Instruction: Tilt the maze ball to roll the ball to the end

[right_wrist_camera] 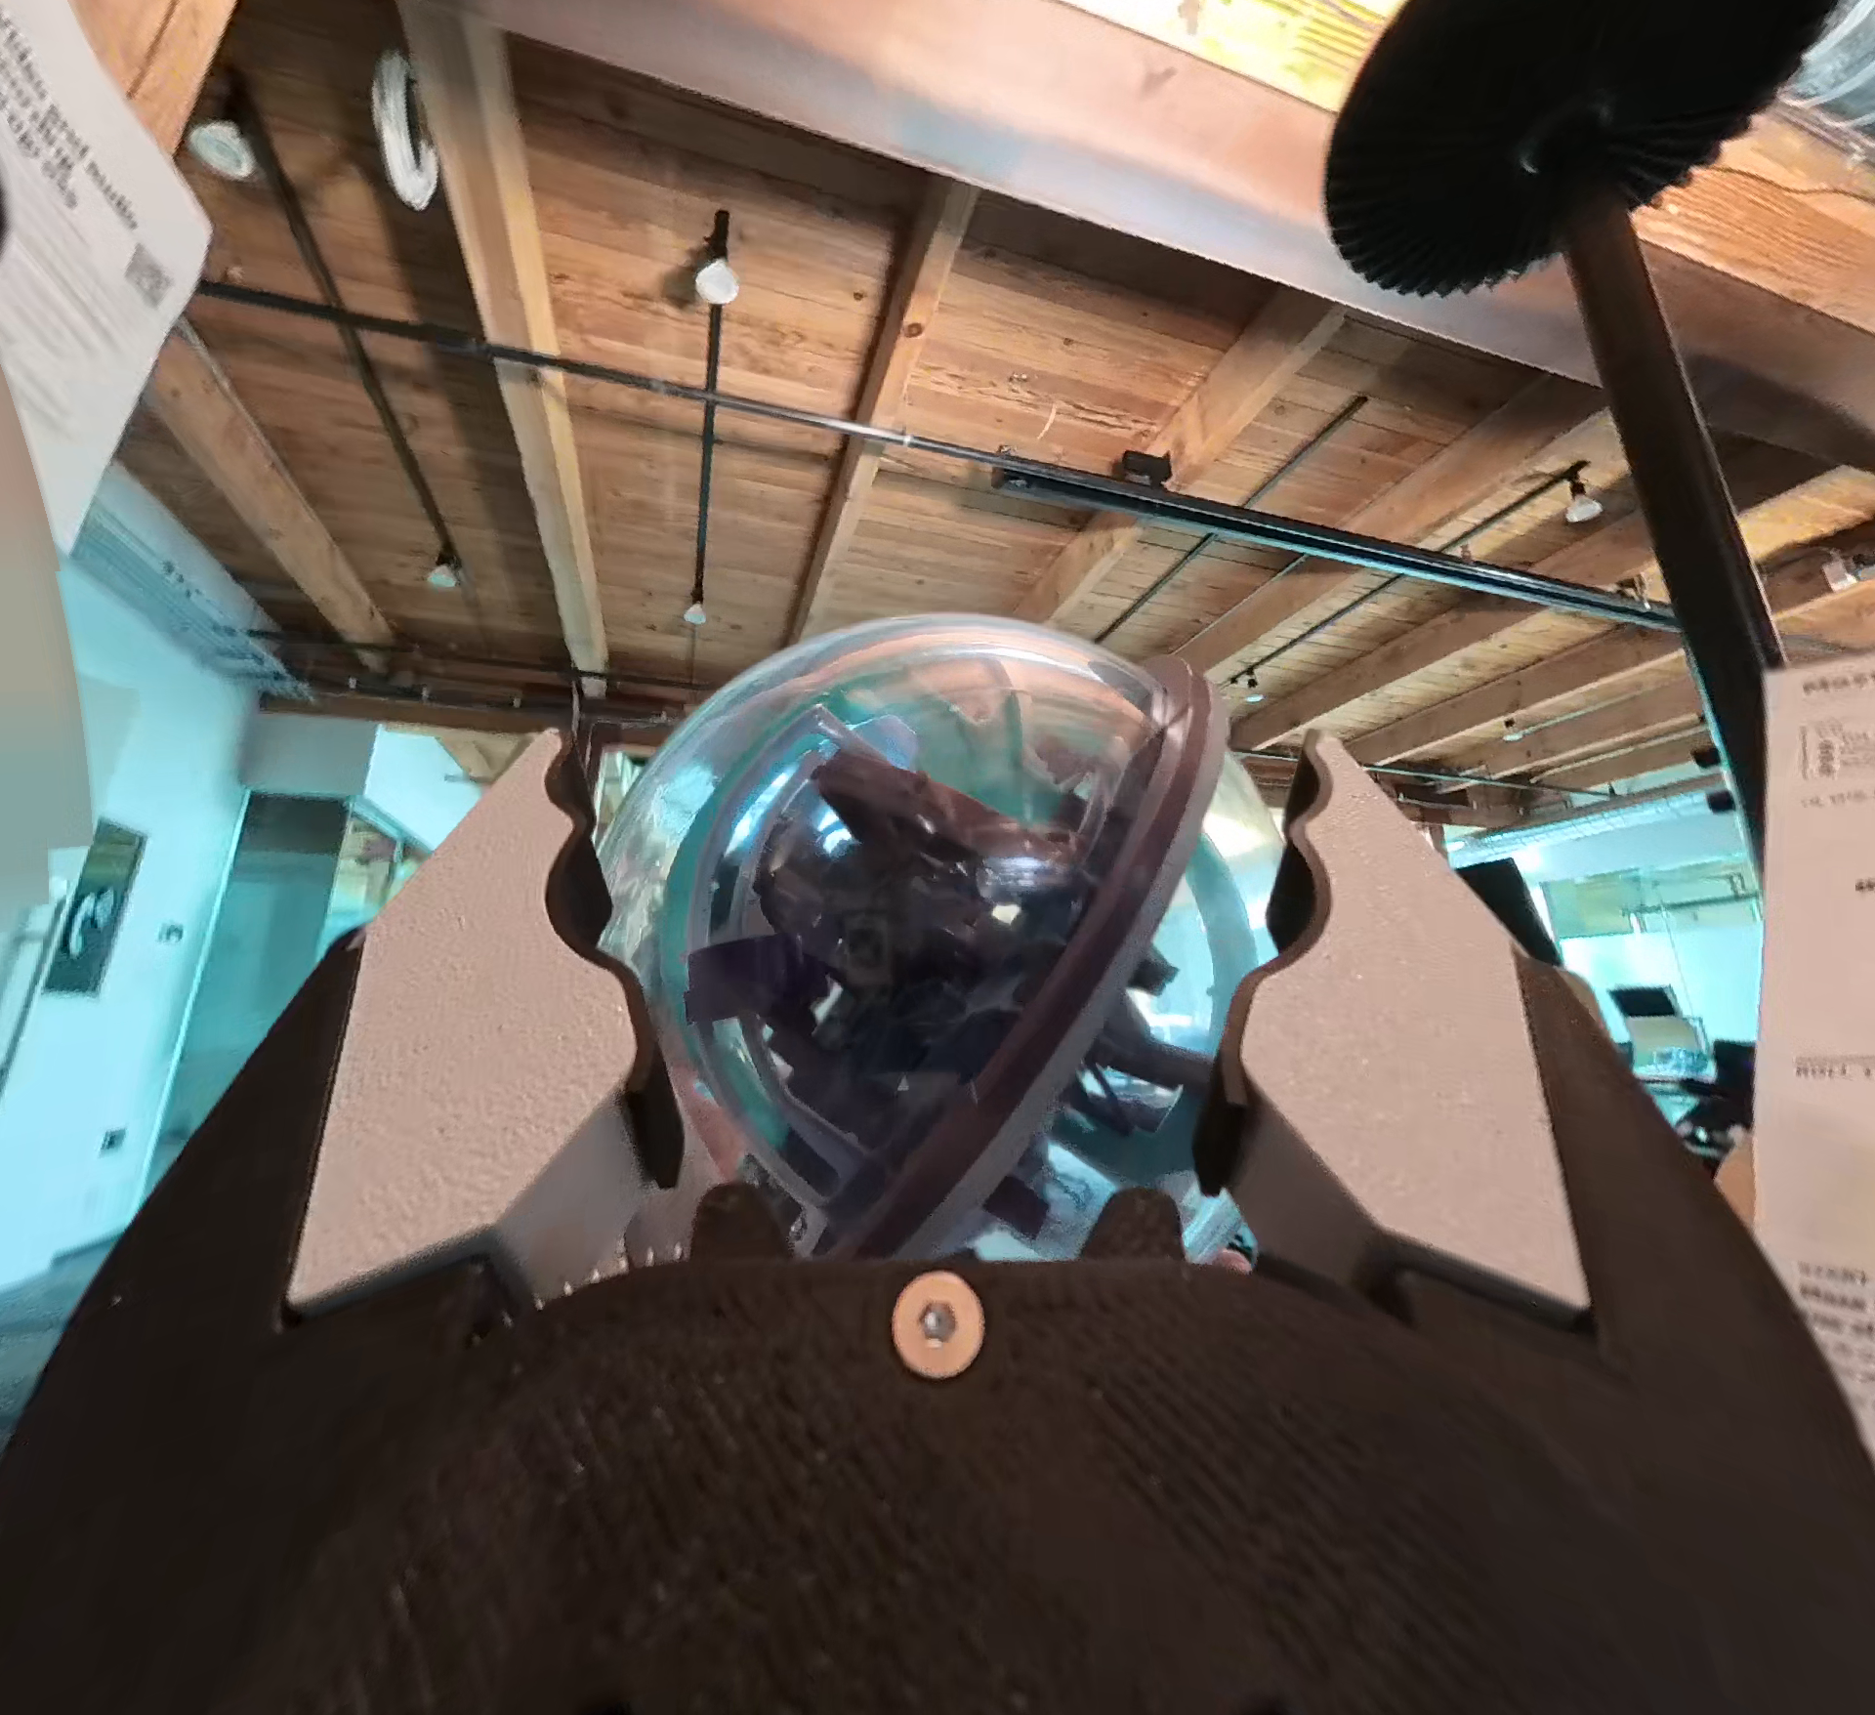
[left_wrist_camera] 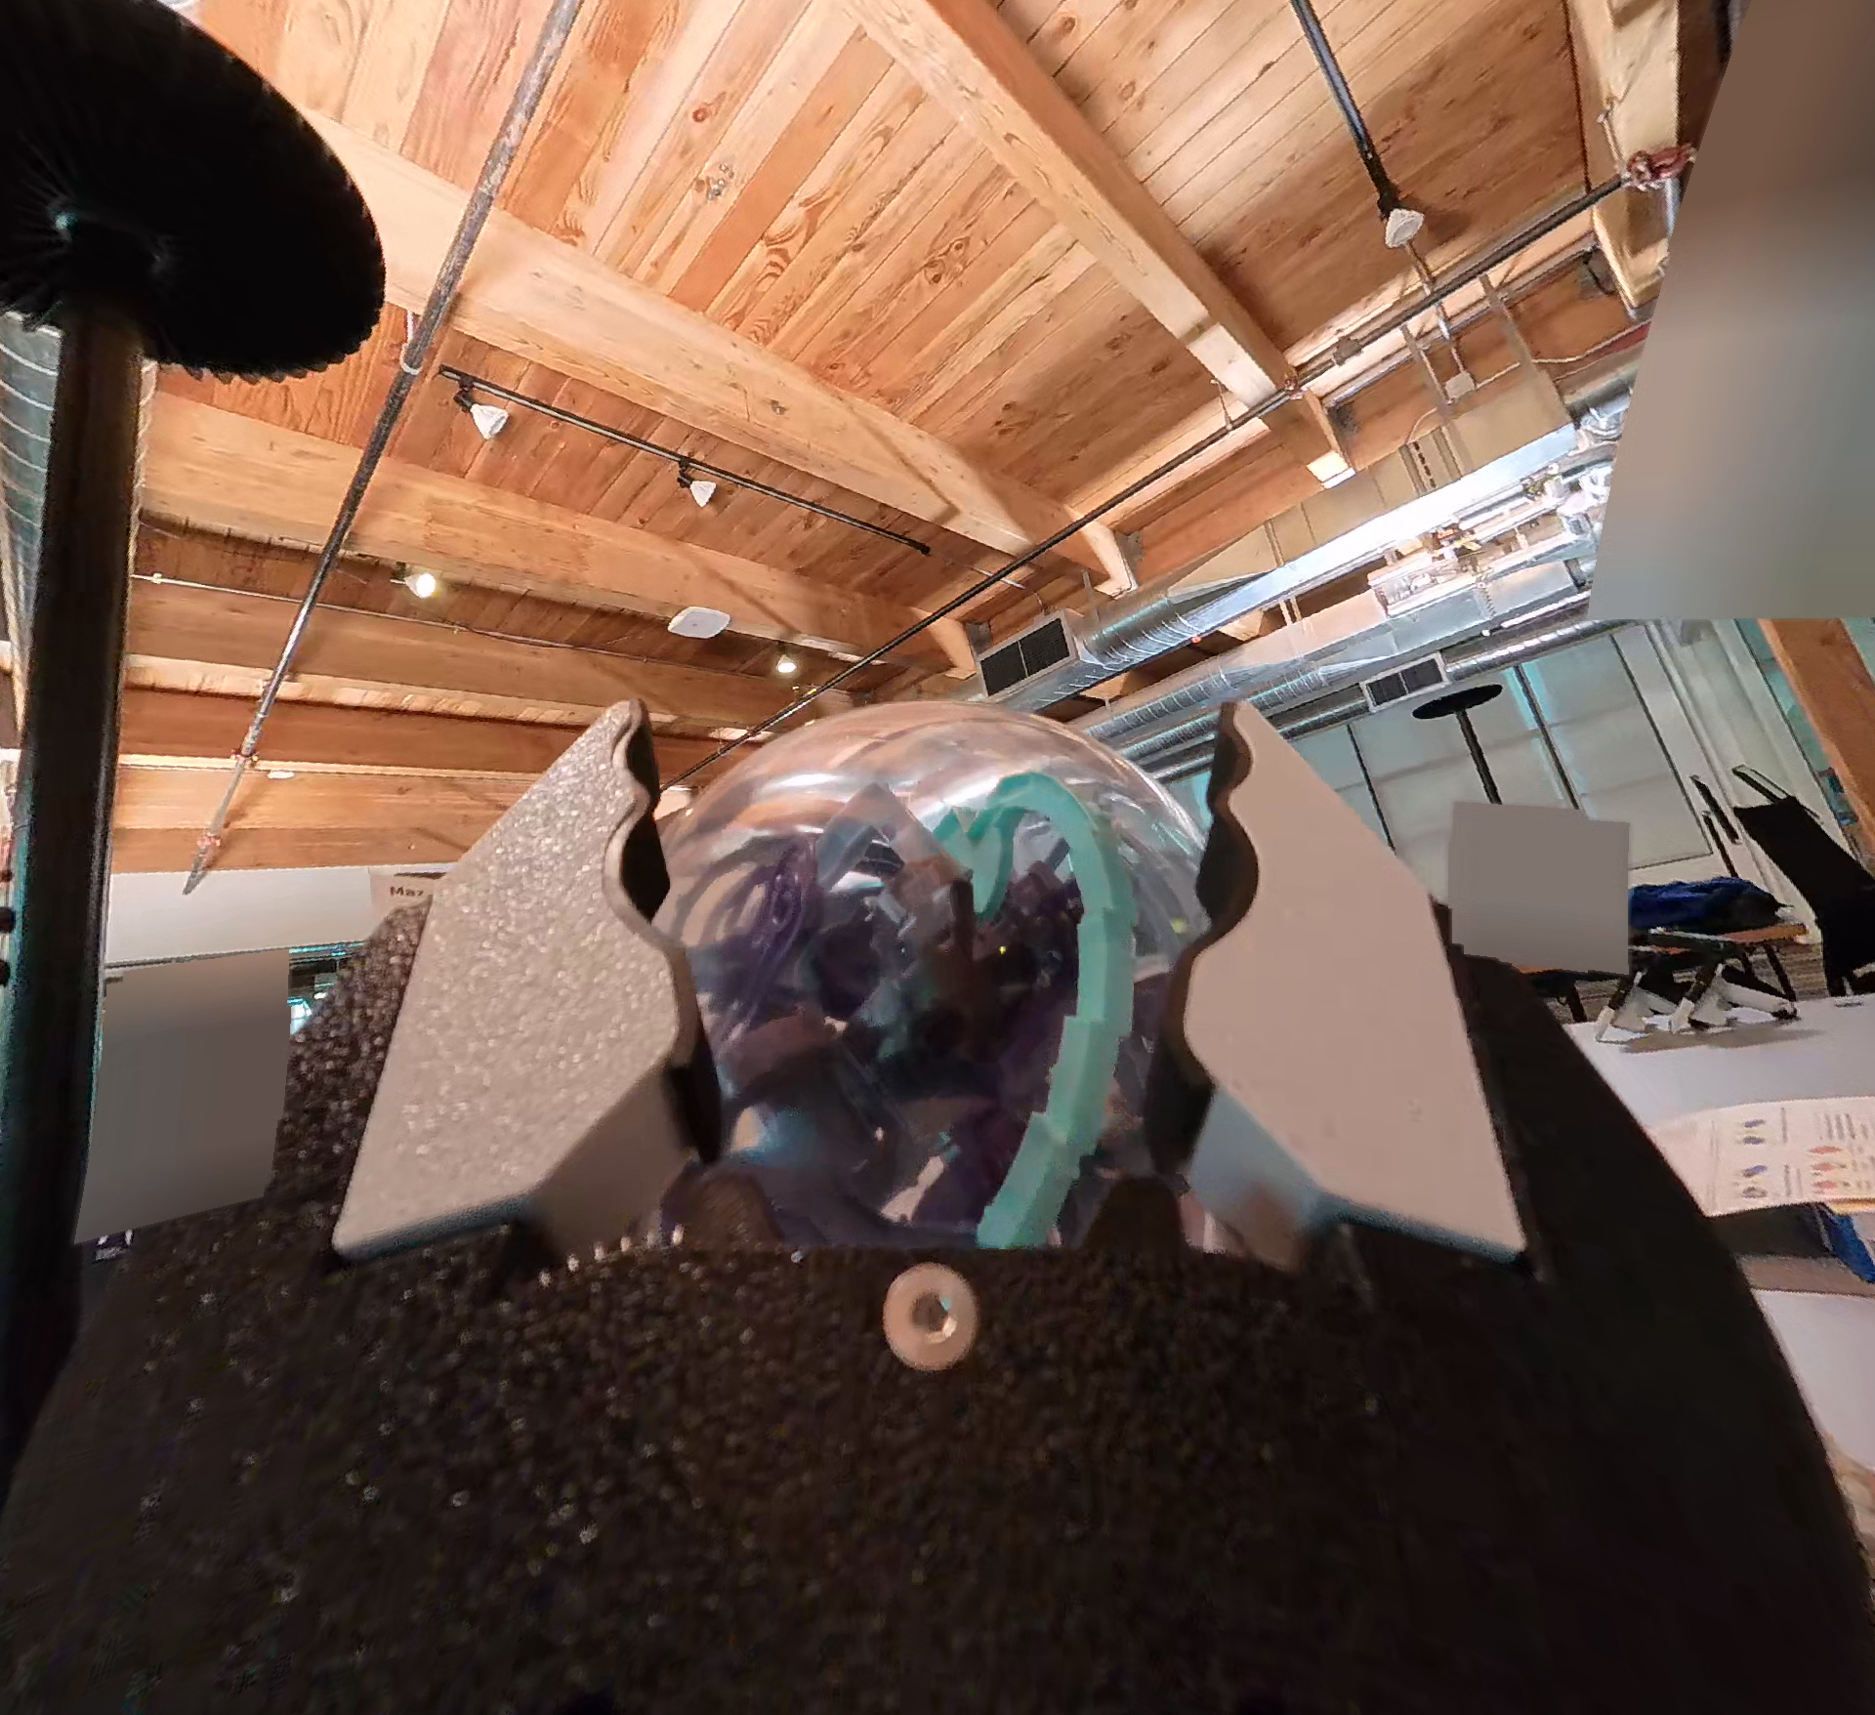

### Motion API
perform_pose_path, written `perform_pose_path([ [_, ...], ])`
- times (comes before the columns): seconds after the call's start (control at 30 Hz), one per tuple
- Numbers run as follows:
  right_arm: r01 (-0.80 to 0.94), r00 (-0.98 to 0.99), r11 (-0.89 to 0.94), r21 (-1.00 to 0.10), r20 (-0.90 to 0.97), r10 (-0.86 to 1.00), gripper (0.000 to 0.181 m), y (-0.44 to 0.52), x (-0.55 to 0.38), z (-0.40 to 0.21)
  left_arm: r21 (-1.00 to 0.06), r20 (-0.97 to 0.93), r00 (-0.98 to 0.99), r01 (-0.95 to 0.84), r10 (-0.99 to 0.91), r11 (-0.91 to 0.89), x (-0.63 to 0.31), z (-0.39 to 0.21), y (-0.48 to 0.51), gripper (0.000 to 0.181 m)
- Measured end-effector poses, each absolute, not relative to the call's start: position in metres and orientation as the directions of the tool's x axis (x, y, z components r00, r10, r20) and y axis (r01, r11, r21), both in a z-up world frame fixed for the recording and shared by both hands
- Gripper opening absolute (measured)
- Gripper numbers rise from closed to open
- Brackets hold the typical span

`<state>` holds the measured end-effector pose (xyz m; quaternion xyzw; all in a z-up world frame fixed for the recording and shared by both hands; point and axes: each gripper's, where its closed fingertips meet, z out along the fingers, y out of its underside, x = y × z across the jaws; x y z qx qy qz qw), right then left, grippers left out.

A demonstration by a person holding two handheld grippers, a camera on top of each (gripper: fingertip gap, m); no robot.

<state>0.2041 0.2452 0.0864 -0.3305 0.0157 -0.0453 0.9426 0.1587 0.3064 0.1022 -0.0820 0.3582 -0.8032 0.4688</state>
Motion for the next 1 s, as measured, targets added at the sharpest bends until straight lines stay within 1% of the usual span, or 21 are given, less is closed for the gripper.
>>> perform_pose_path([
  [0.07,0.122,0.992,0.748,-0.653,0.062,-0.108,0.133,0.247,0.196,0.086,-0.668,-0.223,-0.552,0.687,-0.803,-0.287,0.156,0.102,0.303,0.108],
  [0.13,0.152,0.988,0.703,-0.694,0.101,-0.114,0.139,0.253,0.191,0.083,-0.684,-0.249,-0.547,0.684,-0.799,-0.254,0.156,0.101,0.299,0.117],
  [0.23,0.163,0.986,0.64,-0.751,0.105,-0.128,0.142,0.266,0.191,0.075,-0.72,-0.248,-0.533,0.66,-0.809,-0.214,0.16,0.098,0.3,0.122],
  [0.33,0.139,0.99,0.592,-0.793,0.102,-0.096,0.143,0.275,0.189,0.066,-0.805,-0.252,-0.525,0.58,-0.813,-0.125,0.17,0.083,0.299,0.133],
  [0.43,0.094,0.995,0.516,-0.852,0.102,-0.013,0.143,0.291,0.182,0.049,-0.869,-0.213,-0.542,0.485,-0.813,-0.095,0.17,0.065,0.308,0.139],
  [0.53,0.069,0.992,0.419,-0.905,0.107,0.066,0.142,0.314,0.17,0.025,-0.92,-0.156,-0.558,0.383,-0.815,-0.086,0.166,0.037,0.325,0.146],
  [0.63,0.095,0.982,0.314,-0.945,0.141,0.127,0.144,0.345,0.152,-0.005,-0.959,-0.111,-0.531,0.278,-0.84,-0.049,0.158,0.004,0.347,0.154],
  [0.8,0.013,0.969,0.209,-0.978,0.064,0.24,0.141,0.385,0.12,-0.049,-0.973,-0.022,-0.477,0.21,-0.879,-0.09,0.127,-0.039,0.384,0.15],
  [1.0,-0.108,0.961,0.011,-0.994,-0.102,0.258,0.138,0.401,0.091,-0.112,-0.987,0.151,-0.469,-0.014,-0.87,-0.163,0.099,-0.102,0.397,0.152],
])
